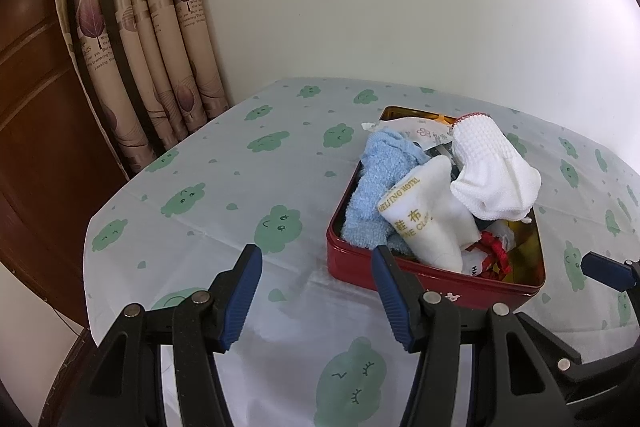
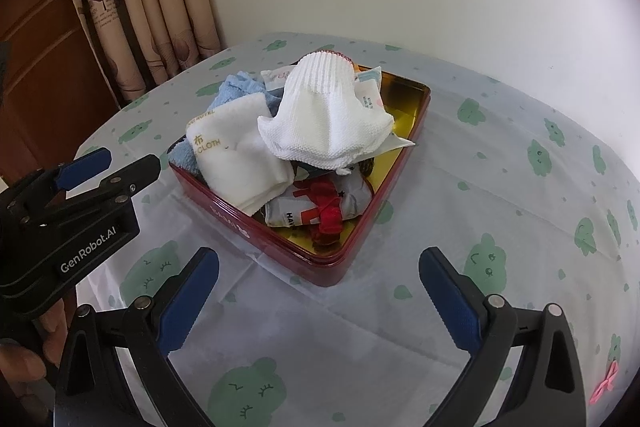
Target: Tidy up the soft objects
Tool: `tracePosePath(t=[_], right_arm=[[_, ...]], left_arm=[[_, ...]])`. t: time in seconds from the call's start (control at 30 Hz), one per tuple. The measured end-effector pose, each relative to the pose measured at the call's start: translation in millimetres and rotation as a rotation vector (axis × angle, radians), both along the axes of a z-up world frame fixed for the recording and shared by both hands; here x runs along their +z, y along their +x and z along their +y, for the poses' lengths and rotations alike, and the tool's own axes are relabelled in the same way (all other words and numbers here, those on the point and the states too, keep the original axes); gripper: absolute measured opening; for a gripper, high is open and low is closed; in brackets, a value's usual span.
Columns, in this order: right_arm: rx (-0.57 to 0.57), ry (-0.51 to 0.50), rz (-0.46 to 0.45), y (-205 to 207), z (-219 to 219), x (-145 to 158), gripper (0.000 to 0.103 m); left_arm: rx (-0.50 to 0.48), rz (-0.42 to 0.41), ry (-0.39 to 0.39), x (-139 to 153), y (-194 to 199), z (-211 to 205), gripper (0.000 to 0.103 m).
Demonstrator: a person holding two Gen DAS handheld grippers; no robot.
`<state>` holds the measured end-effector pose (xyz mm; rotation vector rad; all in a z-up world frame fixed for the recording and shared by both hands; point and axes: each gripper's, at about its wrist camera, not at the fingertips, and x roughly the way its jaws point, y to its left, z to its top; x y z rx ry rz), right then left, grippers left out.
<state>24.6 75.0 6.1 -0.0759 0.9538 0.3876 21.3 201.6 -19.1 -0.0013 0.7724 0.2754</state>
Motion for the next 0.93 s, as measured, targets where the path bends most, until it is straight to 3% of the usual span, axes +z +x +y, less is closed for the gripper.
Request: tracePosePath(t=[0.93], right_arm=[[0.012,-0.003,0.005,-2.1,6.4,-5.5,0.100]], left_arm=[[-0.019,0.002,0.018,-1.4,1.8,-2.5,0.058]])
